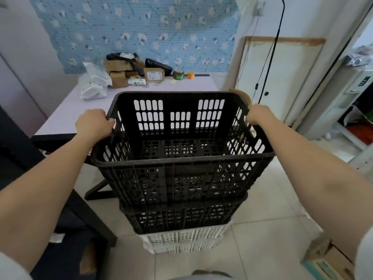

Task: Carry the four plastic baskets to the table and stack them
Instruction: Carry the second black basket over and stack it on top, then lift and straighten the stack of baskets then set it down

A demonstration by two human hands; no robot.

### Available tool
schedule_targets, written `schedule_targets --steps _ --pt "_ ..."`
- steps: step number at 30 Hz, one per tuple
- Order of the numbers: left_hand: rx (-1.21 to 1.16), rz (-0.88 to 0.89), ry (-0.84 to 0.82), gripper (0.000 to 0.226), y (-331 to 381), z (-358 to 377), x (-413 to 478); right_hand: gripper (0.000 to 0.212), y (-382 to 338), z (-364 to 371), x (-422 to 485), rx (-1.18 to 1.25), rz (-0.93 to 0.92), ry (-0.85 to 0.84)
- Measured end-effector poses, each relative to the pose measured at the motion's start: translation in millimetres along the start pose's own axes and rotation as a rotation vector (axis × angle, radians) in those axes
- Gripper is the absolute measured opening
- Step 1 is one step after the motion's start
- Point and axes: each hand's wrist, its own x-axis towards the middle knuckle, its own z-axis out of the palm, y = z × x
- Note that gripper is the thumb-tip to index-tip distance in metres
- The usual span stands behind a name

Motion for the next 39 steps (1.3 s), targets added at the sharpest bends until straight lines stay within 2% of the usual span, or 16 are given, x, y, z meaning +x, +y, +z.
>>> schedule_targets --steps 5,15,18,20,23,25,26,27,29,30,32,33,35,37,39 --pt "-0.009 -0.015 0.004 0.04 3 0 -4 0.04 1 1 -6 -0.097 -0.016 0.041" --pt "-0.084 -0.038 0.023 0.046 -1 8 -3 0.051 1 2 -16 -0.005 -0.03 0.077" --pt "-0.266 -0.107 0.026 0.056 -8 7 -8 0.046 9 -4 -30 0.184 -0.085 0.084" --pt "-0.433 -0.199 -0.008 0.061 -23 9 -13 0.042 23 -3 -39 0.506 -0.079 0.048" --pt "-0.445 -0.257 -0.144 0.048 -57 30 -37 0.037 52 17 -58 0.992 0.201 0.01" --pt "-0.461 -0.29 -0.351 0.034 -74 54 -61 0.029 73 44 -72 1.036 0.344 -0.045" --pt "-0.479 -0.304 -0.526 0.042 -79 66 -76 0.027 81 61 -81 0.972 0.342 -0.112" --pt "-0.473 -0.309 -0.717 0.063 -81 80 -92 0.032 88 80 -88 0.862 0.318 -0.191" --pt "-0.423 -0.214 -0.924 0.114 -78 110 -121 0.048 92 118 -105 0.61 0.266 -0.383" --pt "-0.437 -0.169 -0.936 0.126 -71 126 -134 0.056 89 135 -114 0.532 0.24 -0.502" --pt "-0.596 -0.214 -0.834 0.116 -56 152 -154 0.074 82 168 -125 0.489 0.21 -0.598" --pt "-0.656 -0.246 -0.755 0.11 -52 163 -159 0.078 77 180 -129 0.53 0.21 -0.565" --pt "-0.686 -0.277 -0.637 0.109 -47 174 -165 0.072 68 198 -136 0.652 0.203 -0.443" --pt "-0.617 -0.248 -0.583 0.108 -51 181 -166 0.067 63 207 -141 0.688 0.174 -0.314" --pt "-0.591 -0.241 -0.564 0.103 -53 183 -166 0.064 63 210 -142 0.699 0.138 -0.269"
